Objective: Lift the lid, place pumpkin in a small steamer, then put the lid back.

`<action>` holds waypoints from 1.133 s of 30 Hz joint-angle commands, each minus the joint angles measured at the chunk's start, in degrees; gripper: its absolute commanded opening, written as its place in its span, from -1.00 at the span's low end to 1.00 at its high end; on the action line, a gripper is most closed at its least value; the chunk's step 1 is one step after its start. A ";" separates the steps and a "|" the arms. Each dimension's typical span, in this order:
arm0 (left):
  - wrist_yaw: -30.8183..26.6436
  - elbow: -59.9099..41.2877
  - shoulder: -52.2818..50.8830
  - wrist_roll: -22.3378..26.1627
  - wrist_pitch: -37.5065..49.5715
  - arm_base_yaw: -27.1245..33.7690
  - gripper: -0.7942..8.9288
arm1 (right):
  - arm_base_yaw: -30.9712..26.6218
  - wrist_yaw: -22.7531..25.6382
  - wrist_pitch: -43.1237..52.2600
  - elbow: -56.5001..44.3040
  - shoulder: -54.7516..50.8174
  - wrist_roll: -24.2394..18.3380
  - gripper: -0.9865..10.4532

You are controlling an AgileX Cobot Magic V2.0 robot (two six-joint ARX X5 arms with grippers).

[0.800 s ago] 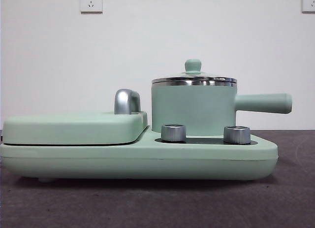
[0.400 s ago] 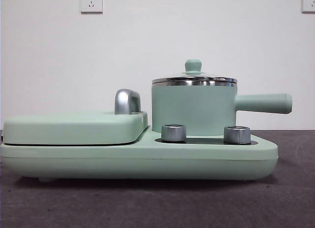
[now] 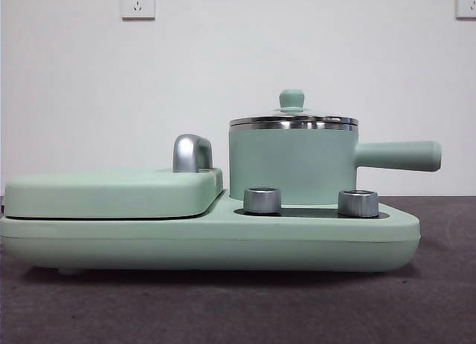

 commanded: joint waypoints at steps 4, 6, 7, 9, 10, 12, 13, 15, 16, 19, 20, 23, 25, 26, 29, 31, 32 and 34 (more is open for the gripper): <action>0.13 -1.07 -0.07 0.74 -0.42 0.00 -0.82 | 0.42 0.02 0.55 0.44 0.04 -0.11 -0.80; 0.13 -1.07 -0.07 0.74 -0.42 0.00 -0.82 | 0.42 0.02 0.55 0.44 0.04 -0.11 -0.80; 0.15 -1.07 -0.07 0.74 -0.42 0.00 -0.82 | 0.42 0.02 0.55 0.44 0.04 -0.11 -0.80; 0.13 -1.07 -0.07 0.74 -0.42 0.00 -0.82 | 0.42 0.02 0.55 0.44 0.04 -0.11 -0.80; 0.13 -1.07 -0.07 0.74 -0.42 0.00 -0.82 | 0.42 0.02 0.55 0.44 0.04 -0.11 -0.80; 0.13 -1.07 -0.07 0.74 -0.42 0.00 -0.82 | 0.42 0.02 0.55 0.44 0.04 -0.11 -0.80; 0.15 -1.07 -0.07 0.74 -0.42 0.00 -0.82 | 0.42 0.02 0.55 0.44 0.04 -0.11 -0.80; 0.13 -1.07 -0.07 0.74 -0.42 0.00 -0.82 | 0.42 0.02 0.55 0.44 0.04 -0.11 -0.80; 0.15 -1.07 -0.07 0.74 -0.42 0.00 -0.82 | 0.44 0.00 0.83 0.33 -0.02 -0.09 -0.80; 0.15 -1.07 -0.07 0.74 -0.42 0.00 -0.82 | -0.83 0.24 1.51 0.31 -0.09 -0.13 -0.80; 0.13 -1.07 -0.07 0.74 -0.42 0.00 -0.82 | -2.29 0.46 1.97 0.24 -0.09 -0.42 -0.80; 0.13 -1.07 -0.07 0.74 -0.42 0.00 -0.82 | -9.14 2.47 3.93 -1.38 -0.72 -3.19 -0.80; 0.13 -1.07 -0.07 0.74 -0.42 0.00 -0.82 | -13.59 4.59 6.84 -4.11 -2.01 -3.54 -0.80; 0.15 -1.07 -0.07 0.74 -0.42 0.00 -0.82 | -16.24 6.49 9.42 -6.54 -3.21 -3.54 -0.80; 0.13 -1.07 -0.07 0.74 -0.42 0.00 -0.82 | -21.90 10.88 18.25 -14.56 -6.97 -4.13 -0.80; 0.15 -1.07 -0.07 0.74 -0.42 0.00 -0.82 | -24.57 12.09 24.50 -19.89 -9.53 -4.57 -0.80; 0.13 -1.07 -0.07 0.74 -0.42 0.00 -0.82 | -25.92 12.63 28.30 -23.34 -11.17 -4.83 -0.80; 0.15 -1.07 -0.07 0.74 -0.42 0.00 -0.82 | -27.34 14.10 33.16 -28.30 -13.68 -5.16 -0.80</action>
